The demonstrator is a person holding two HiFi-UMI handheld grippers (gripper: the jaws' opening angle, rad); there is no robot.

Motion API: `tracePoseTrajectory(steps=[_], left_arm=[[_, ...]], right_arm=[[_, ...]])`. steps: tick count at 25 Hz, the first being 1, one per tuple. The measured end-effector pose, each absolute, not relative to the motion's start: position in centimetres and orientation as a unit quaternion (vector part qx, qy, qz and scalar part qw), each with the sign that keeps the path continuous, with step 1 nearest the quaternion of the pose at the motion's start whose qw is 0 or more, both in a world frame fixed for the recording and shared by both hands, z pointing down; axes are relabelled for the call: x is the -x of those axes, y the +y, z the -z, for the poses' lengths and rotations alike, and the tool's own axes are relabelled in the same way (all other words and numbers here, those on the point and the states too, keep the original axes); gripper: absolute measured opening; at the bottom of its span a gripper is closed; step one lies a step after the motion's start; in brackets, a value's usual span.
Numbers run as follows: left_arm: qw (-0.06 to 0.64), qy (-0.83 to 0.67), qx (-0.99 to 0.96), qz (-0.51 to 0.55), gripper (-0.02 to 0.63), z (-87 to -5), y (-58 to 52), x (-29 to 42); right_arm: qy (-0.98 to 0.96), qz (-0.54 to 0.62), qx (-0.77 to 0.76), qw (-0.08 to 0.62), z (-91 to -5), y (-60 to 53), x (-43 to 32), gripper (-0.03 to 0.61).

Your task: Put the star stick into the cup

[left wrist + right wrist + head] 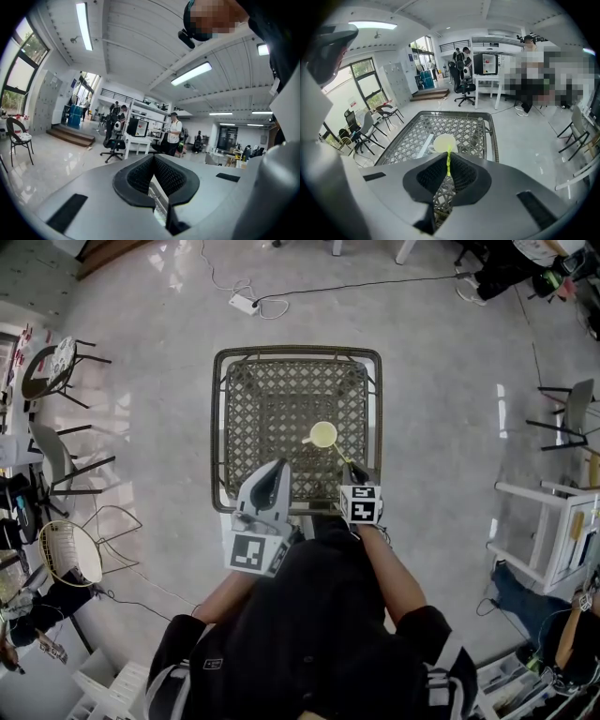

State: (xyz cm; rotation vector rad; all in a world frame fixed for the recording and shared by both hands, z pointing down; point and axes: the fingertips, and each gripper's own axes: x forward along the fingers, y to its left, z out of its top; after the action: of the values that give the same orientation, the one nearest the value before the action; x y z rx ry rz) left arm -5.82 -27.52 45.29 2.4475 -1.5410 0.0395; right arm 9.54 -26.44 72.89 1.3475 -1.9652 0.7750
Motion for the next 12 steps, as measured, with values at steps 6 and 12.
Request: tracePoseTrajectory(steps=[6, 12], left_arm=[[0.132, -0.528, -0.839, -0.013, 0.015, -45.65, -27.72, 5.96], [0.137, -0.530, -0.837, -0.015, 0.015, -45.69, -28.06, 5.71]], right_arm=[[-0.745, -0.299, -0.506, 0.314, -73.45, -26.76, -9.17, 0.020], [-0.746, -0.301, -0.503, 0.315, -73.51, -27.26, -9.55, 0.021]])
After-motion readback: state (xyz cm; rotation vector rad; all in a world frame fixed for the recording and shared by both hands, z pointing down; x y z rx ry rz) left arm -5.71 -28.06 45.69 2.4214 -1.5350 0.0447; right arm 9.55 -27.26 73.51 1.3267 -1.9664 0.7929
